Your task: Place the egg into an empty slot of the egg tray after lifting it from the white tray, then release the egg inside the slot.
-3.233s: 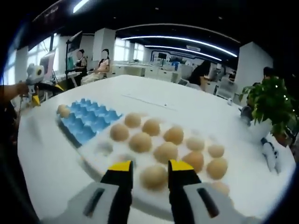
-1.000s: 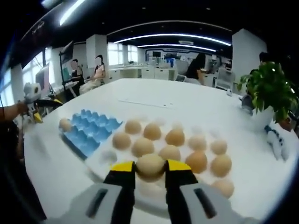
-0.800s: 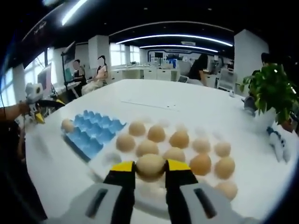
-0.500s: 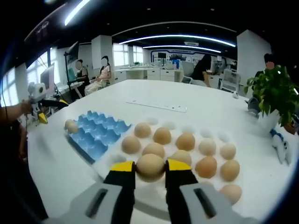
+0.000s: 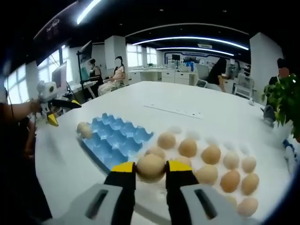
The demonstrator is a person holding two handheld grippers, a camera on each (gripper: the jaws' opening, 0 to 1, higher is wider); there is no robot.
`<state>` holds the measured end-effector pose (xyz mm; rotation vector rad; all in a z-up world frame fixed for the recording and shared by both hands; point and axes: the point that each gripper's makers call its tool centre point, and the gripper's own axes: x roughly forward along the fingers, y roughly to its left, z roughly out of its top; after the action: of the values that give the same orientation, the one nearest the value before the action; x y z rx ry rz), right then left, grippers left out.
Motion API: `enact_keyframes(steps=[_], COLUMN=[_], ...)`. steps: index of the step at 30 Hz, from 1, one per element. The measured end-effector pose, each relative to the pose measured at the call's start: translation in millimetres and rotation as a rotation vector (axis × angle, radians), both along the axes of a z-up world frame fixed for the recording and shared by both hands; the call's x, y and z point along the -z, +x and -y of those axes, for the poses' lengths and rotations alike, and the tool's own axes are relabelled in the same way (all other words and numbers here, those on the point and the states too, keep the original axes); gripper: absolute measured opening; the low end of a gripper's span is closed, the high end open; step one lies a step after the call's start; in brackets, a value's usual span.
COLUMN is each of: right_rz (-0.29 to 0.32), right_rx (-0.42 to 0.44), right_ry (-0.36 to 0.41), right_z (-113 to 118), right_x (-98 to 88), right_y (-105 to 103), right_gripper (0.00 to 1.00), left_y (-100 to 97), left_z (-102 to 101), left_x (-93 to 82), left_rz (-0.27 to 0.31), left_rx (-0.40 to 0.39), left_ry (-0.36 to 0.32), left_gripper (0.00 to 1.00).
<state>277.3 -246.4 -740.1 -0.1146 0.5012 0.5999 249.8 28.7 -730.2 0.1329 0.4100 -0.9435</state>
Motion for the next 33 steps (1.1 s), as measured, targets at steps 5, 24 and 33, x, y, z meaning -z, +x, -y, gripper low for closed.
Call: enact_keyframes(steps=[5,24,33], right_rz=[0.001,-0.008,-0.01], right_rx=[-0.049,-0.224,-0.313], right_ry=[0.015,0.049,0.061], right_z=[-21.1,-95.5,-134.0], right_x=[-1.0,2.8,5.7], right_y=[0.4,-1.9,-3.8], right_gripper=[0.23,0.23,0.23], left_y=[-0.3,0.3,-1.9], left_z=[-0.4,-3.7,-4.3], left_x=[-0.1,-2.4,-2.1], left_rz=[-0.001,0.005,0.004], left_rx=[0.0,-0.012,-0.016], left_ry=[0.001,0.0,0.001], left_gripper=[0.86,0.86,0.85])
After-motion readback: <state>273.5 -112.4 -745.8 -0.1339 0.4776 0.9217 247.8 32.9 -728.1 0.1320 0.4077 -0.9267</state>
